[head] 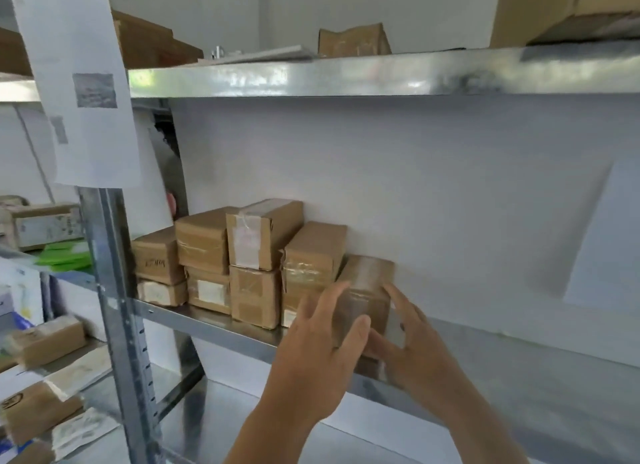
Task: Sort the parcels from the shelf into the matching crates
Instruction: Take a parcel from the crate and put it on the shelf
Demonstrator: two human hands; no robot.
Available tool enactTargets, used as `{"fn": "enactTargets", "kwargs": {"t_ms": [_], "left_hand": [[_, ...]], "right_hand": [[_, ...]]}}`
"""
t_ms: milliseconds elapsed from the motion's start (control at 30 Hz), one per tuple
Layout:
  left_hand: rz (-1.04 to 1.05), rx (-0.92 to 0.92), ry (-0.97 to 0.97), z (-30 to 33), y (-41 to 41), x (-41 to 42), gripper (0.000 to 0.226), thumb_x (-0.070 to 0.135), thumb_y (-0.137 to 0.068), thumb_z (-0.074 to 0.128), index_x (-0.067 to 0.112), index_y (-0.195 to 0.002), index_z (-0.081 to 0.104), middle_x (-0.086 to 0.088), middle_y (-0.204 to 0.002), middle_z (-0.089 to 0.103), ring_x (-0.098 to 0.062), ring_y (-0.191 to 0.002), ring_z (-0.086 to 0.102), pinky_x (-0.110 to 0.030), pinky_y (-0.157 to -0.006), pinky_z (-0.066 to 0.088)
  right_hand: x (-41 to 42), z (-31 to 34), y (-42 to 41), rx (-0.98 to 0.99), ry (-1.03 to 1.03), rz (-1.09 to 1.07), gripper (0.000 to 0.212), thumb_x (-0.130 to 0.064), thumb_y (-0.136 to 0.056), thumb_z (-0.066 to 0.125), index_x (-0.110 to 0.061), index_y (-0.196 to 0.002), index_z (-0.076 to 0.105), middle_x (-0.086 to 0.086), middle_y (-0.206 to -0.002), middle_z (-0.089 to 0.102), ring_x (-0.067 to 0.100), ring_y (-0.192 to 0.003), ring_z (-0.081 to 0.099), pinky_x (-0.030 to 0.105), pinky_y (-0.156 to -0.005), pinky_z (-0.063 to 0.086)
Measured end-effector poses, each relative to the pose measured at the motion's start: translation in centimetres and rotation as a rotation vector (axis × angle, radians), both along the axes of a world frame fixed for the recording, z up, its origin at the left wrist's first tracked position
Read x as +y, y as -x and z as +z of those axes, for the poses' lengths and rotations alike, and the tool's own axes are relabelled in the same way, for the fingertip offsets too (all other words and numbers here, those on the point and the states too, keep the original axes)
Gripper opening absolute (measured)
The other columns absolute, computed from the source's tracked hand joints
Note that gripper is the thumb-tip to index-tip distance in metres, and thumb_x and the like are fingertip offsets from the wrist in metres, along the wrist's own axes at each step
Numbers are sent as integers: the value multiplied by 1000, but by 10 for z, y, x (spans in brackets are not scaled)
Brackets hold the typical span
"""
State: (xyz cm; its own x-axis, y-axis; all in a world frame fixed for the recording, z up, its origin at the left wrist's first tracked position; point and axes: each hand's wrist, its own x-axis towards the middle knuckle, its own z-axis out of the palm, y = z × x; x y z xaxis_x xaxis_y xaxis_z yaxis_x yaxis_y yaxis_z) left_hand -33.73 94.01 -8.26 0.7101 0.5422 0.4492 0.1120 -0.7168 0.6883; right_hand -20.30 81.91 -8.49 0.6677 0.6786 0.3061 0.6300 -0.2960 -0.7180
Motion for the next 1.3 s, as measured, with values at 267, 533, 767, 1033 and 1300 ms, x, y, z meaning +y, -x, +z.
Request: {"fn": "enactTargets", "kwargs": {"t_ms": [267,533,767,1033,1300], "left_hand": [[-123,-169,213,-4,-11,14,59,67,-93,43,50,-149,34,16,-143,43,-2,-116,50,-18,-92,45],[-267,-168,357,-11,-19,-22,50,61,-96,48,53,-145,38,20,-131,50,4,-113,55,-11,-84,43],[-437,-218,393,7,-21,-110,36,80,-91,44,61,-122,47,17,-122,58,-1,-106,62,-17,-90,55],[-623,-112,561,11,-29,-284,21,30,-111,40,25,-98,55,7,-87,56,-9,-79,52,-29,-77,47],[-838,-22,726,25,-17,-474,52,79,-84,32,46,-108,64,13,-123,69,-6,-113,63,-45,-106,52]], "right_hand": [[12,-9,30,172,-278,-157,46,-64,-92,58,-57,-135,43,-7,-99,74,0,-67,68,22,-66,53],[-25,-6,53,140,-495,-286,11,-38,-103,57,-27,-106,58,0,-99,74,12,-85,74,22,-71,58],[-127,-9,65,23,-559,-443,50,-9,-102,62,-48,-132,50,-20,-98,62,10,-100,68,34,-79,63],[-320,2,96,-31,-596,-574,64,9,-98,53,-44,-134,49,3,-103,66,8,-94,66,20,-69,57],[-510,16,136,-6,-734,-733,54,-75,-96,38,-26,-99,60,9,-106,64,29,-104,64,50,-95,56]]}}
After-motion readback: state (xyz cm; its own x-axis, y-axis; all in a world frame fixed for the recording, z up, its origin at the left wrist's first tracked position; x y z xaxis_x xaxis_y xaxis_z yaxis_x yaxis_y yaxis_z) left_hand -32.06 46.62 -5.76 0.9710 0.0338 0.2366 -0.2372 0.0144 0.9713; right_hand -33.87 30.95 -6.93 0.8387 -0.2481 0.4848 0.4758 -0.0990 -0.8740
